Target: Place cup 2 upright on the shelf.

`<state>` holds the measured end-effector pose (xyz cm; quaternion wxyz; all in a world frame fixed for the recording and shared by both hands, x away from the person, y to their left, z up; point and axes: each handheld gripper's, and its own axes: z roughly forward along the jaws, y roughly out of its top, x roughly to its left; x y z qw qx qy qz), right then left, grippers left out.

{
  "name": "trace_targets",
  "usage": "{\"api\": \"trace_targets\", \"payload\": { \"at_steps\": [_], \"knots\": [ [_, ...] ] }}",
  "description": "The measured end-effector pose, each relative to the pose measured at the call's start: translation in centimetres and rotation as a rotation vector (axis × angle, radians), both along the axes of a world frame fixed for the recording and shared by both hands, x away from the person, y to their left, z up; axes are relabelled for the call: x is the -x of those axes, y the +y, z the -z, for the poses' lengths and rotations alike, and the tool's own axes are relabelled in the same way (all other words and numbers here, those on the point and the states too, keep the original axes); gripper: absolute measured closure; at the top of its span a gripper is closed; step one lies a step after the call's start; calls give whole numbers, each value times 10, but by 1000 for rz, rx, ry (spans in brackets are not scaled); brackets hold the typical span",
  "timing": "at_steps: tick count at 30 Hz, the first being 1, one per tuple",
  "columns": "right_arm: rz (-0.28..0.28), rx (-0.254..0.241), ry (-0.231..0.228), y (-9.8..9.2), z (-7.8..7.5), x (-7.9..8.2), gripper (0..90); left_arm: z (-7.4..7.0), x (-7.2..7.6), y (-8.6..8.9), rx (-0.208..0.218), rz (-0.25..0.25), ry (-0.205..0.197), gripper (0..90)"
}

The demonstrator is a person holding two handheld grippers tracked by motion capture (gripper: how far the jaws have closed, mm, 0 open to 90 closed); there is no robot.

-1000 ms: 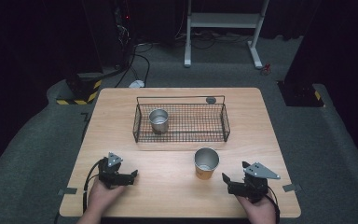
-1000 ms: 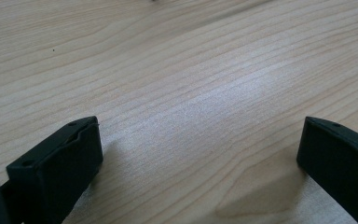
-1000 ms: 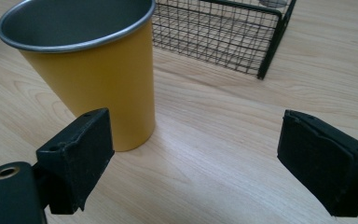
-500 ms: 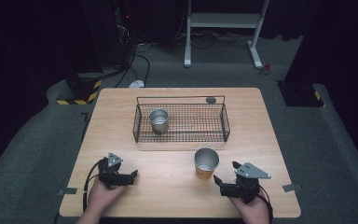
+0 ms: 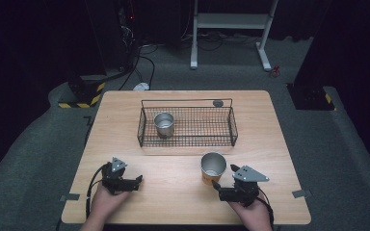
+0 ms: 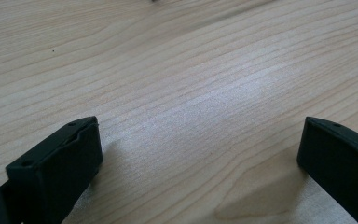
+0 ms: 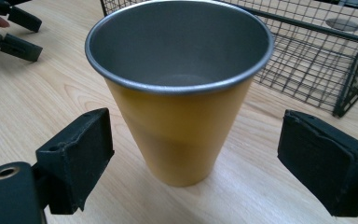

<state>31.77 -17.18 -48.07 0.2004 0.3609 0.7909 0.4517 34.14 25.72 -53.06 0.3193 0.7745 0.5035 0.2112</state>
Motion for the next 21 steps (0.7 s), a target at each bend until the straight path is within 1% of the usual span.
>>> {"api": "trace_targets", "payload": {
  "at_steps": [7,21],
  "knots": [
    [-23,2,3,9,4,-8,98,0,0,0,1,-1,-1,1],
    [-37,6,-23,22,5,-20,98,0,0,-1,1,-2,-1,1]
  ]
}}
